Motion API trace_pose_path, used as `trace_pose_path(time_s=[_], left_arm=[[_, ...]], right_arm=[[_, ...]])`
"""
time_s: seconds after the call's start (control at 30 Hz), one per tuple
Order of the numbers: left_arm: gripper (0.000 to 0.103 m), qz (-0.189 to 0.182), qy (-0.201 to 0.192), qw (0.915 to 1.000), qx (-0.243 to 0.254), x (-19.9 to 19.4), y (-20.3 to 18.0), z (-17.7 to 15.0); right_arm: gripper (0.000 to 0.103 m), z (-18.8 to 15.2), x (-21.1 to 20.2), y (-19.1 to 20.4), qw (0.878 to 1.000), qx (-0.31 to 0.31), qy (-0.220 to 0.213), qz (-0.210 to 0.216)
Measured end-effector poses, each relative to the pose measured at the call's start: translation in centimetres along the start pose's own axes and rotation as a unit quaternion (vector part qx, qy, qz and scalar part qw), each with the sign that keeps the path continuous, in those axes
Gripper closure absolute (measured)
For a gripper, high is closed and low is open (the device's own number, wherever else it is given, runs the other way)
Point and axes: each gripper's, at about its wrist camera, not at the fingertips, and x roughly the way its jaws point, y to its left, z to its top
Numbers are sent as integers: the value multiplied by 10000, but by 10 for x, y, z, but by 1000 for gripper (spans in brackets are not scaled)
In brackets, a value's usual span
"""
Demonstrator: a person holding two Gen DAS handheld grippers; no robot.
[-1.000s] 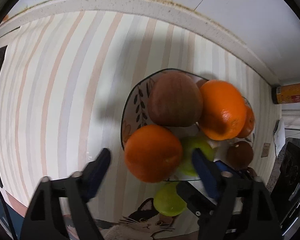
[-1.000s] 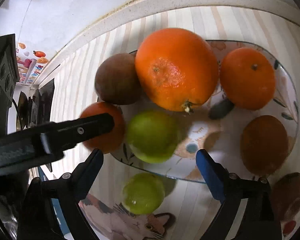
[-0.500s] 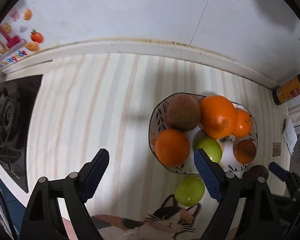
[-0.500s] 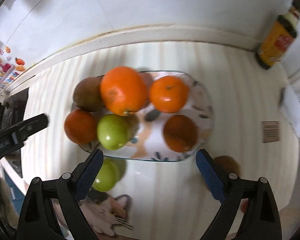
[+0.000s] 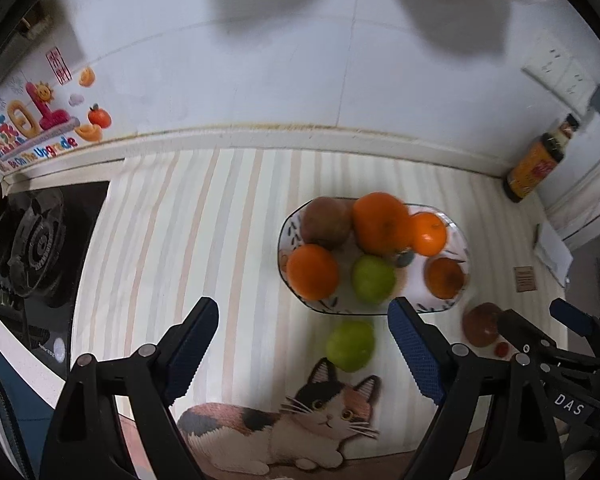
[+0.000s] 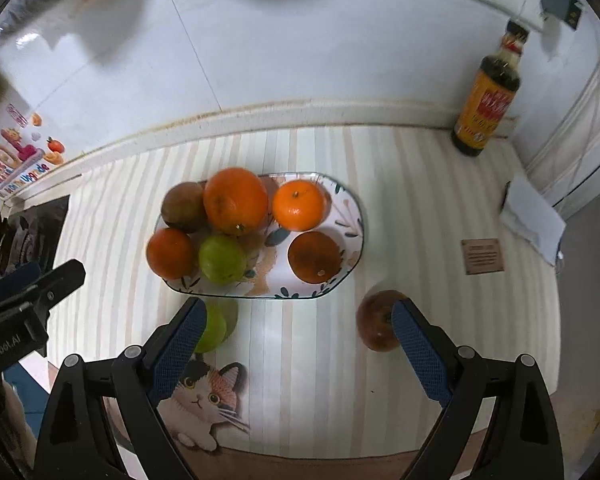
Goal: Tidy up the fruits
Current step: 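Withdraw both grippers from the plate toward the remaining green apple and red apple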
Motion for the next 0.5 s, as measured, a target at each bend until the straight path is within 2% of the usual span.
trace_pose_path(time_s=[0.3, 0.5], left_arm=[[16, -118, -528, 9985, 124, -56, -11, -19], [16, -52, -874, 9959, 243, -86, -16, -33]], right_arm=[[7, -21, -66, -1, 9986, -40, -532, -37], [7, -35, -103, -1, 9964, -66, -845, -67]])
